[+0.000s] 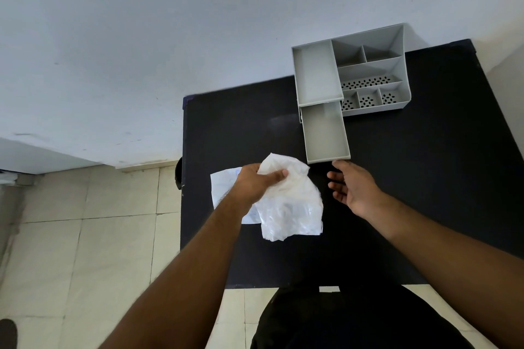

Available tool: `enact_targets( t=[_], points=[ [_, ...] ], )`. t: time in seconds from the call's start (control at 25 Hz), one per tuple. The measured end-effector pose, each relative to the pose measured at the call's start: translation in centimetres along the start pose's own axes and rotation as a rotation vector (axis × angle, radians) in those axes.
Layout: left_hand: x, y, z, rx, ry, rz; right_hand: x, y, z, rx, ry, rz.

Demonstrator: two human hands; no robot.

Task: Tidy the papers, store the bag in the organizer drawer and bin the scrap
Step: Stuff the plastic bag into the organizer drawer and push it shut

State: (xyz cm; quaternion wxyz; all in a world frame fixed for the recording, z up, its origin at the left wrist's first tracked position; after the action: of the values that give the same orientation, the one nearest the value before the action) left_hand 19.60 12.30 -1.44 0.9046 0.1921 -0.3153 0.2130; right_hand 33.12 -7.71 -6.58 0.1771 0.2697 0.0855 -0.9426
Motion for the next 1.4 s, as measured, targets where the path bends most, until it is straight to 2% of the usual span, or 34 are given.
enact_targets(
  t=[0.08,0.2,0.32,0.44,0.72,1.04,1.2,1.4],
  points=[
    [0.3,-0.6,0.1,-0.034,0.005,0.012,0.3,-0.1,0.5,-0.012,-0.029,0.059],
    [1.4,-2.4,0.2,-0.113,-0.010,0.037,-0.5,-2.5,2.1,-0.228,-0.010,0.113],
    [3.0,-3.8,0.1,-0.110,-0.017,0.074,-3.8,-4.1,3.7,-0.367,0.144,0.087],
    [5.0,-4.9,-0.3,-0.073,-0.030,0.084,-6.5,-3.0,3.5,-0.277,0.301,0.168],
    [6.7,-4.8,-3.5,0.110,-0.022,-0.056,-10.5,0.2,-0.1,-0.040,0.408,0.172],
    [8.1,-4.2,-6.4,0.308,-0.076,-0.254,-13.6,0.8,-2.7,0.208,0.581,0.543],
    [8.9,-4.4,-7.5,0.342,-0.058,-0.303,-15.0,0.3,-2.9,0.260,0.708,0.641],
    [9.4,-4.6,-8.5,0.357,-0.032,-0.284,-15.6,-0.1,-3.7,0.261,0.704,0.691]
  ],
)
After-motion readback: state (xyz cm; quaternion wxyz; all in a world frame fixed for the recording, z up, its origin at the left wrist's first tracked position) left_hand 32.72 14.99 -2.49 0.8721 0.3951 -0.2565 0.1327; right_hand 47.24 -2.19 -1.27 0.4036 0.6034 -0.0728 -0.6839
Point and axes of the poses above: each hand's wrist, its own z-axis away from the middle knuckle, its own y-axis out of the back of the hand, x = y × z, the point moved 10 cm from there along -z, towards the middle knuckle, and after that the axes turned 3 degrees about y, right-handed, at the moved point
